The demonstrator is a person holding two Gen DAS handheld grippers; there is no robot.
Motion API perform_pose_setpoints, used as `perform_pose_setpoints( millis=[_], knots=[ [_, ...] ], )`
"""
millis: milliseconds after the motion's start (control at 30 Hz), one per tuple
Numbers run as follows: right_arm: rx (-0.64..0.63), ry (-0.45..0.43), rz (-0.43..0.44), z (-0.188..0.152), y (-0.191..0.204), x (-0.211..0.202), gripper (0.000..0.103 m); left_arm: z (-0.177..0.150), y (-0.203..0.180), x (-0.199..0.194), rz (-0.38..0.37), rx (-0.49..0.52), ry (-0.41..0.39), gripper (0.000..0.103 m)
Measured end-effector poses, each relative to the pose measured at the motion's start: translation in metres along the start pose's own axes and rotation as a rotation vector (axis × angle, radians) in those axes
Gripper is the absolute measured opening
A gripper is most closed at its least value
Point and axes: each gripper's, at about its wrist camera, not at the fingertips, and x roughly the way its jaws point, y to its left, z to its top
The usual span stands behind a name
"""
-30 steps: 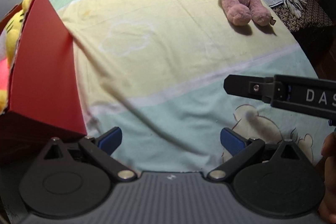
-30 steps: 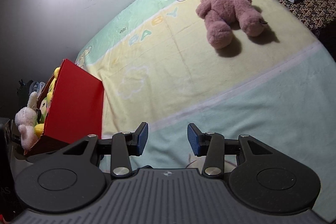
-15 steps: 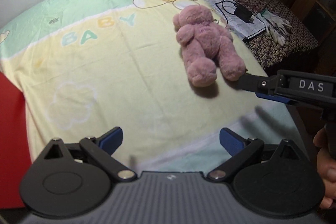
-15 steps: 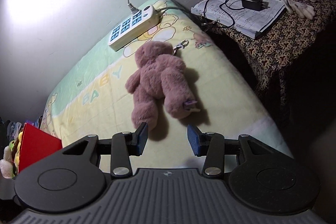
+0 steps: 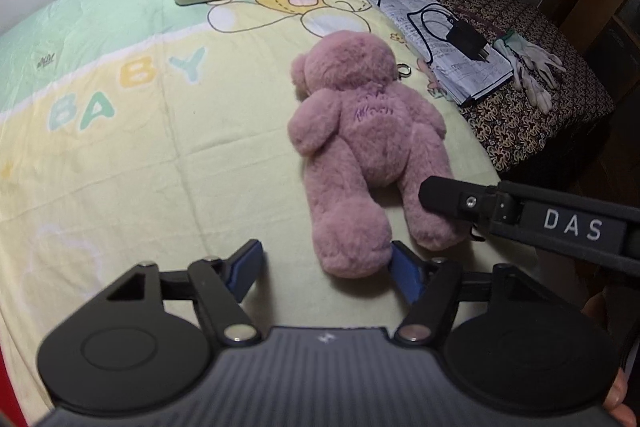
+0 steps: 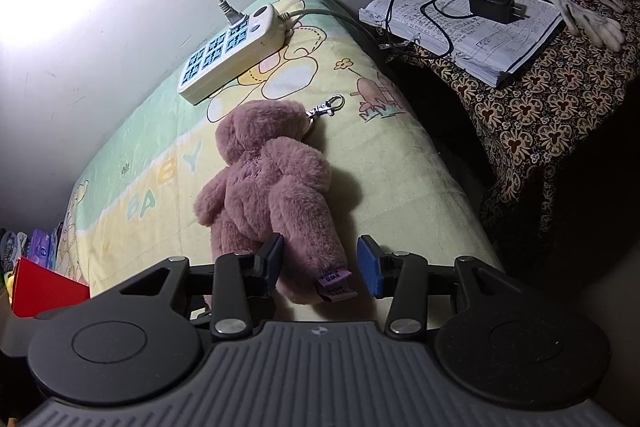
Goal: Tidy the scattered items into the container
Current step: 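Move the right gripper to the pink teddy bear and close on it, then lift the pink teddy bear by its leg with the right gripper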
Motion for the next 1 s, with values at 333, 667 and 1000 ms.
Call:
perform_pose_setpoints(
  millis=[333,667,1000],
  knots=[
    [-0.021,0.021,0.026,0.007,0.008,0.013,0.034,0.016,0.002,0.005,-0.017,0.000,-0.014,0.047],
    [-0.008,0.060,0.062,0.000,0.016,0.008,0.029,0.012,0.011,0.001,-0.044,0.001,0.011,0.030],
    [-0.017,0.114,0.106,-0.034,0.029,-0.012,0.029,-0.023,0.027,-0.027,-0.084,-0.005,0.054,0.029]
  ],
)
